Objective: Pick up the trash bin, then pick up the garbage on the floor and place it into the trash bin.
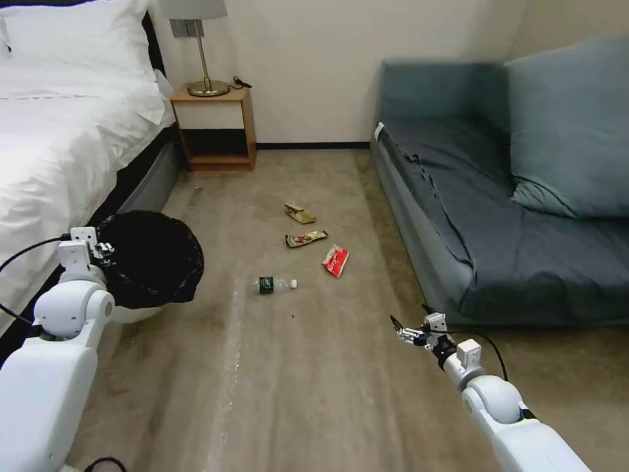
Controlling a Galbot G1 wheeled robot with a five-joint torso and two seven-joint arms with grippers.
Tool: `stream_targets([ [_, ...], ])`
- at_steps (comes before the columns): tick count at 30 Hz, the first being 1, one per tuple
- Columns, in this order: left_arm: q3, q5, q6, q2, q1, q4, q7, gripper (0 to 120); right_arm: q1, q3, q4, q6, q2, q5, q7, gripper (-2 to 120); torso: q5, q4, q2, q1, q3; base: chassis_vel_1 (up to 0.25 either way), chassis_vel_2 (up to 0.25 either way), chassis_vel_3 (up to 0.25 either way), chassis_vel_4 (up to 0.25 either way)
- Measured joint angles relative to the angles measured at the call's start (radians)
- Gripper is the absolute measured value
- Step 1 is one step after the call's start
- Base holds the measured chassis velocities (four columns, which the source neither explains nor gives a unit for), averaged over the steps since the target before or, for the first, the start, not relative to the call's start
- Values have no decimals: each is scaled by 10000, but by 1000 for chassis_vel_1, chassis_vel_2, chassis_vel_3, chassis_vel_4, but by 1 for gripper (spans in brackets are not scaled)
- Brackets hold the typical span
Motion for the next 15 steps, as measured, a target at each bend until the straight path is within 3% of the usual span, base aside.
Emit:
stream_targets([
  [15, 108, 78, -86, -138, 87, -27, 14, 7, 103, -49, -131, 146, 15, -2, -29, 100, 4, 0, 0, -1, 0, -196, 179, 191, -193],
])
